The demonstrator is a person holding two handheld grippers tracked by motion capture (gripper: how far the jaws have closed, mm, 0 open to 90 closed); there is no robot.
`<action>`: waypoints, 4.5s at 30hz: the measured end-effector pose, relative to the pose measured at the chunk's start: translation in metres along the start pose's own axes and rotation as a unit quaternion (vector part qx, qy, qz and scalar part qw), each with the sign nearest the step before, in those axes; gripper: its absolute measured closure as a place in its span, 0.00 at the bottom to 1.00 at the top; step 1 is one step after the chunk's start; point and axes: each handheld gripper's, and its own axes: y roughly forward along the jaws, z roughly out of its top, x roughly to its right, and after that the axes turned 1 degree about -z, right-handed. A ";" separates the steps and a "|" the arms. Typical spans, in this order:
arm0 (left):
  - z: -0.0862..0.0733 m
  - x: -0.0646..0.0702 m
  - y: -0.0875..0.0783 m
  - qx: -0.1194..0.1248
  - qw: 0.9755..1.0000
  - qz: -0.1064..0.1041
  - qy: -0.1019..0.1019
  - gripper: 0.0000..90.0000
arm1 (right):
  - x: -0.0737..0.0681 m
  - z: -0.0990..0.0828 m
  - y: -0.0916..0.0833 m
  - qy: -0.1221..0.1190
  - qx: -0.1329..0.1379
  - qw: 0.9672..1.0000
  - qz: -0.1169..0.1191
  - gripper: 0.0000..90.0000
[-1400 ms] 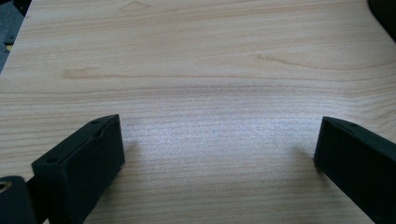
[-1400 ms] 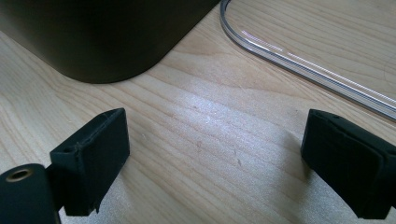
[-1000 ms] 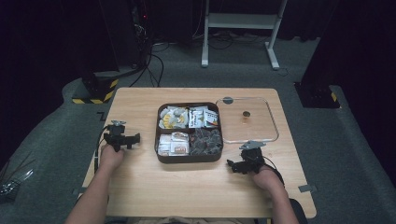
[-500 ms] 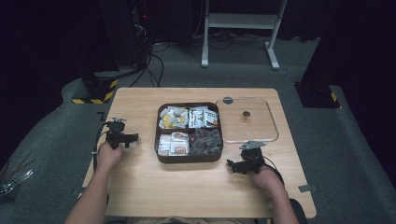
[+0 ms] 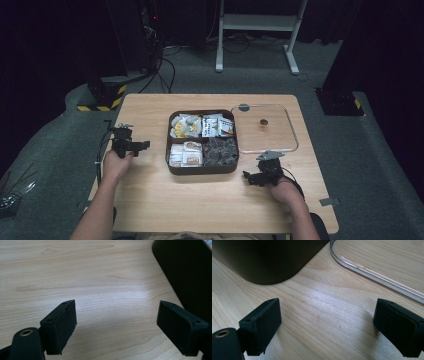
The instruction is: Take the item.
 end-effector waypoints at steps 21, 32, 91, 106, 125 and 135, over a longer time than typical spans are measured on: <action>0.017 0.026 -0.018 0.015 0.996 -0.060 0.063 0.29 | 0.000 0.000 0.000 0.000 0.000 1.000 0.000 0.09; 0.028 0.044 -0.020 0.026 0.992 -0.087 0.083 0.36 | 0.000 -0.001 -0.001 0.000 0.000 1.000 -0.001 0.09; 0.044 0.124 0.028 -0.033 0.963 -0.177 0.199 0.75 | -0.006 -0.009 -0.009 0.011 -0.001 1.000 -0.012 0.09; 0.045 0.126 0.038 -0.053 0.961 -0.171 0.212 0.94 | -0.009 -0.012 -0.012 0.011 -0.001 1.000 -0.011 0.09; 0.047 0.122 0.031 -0.047 0.962 -0.179 0.200 0.96 | -0.009 -0.012 -0.012 0.011 0.000 1.000 -0.012 0.09; 0.048 0.117 0.018 -0.029 0.963 -0.184 0.194 0.96 | -0.009 -0.012 -0.012 0.011 0.000 1.000 -0.012 0.09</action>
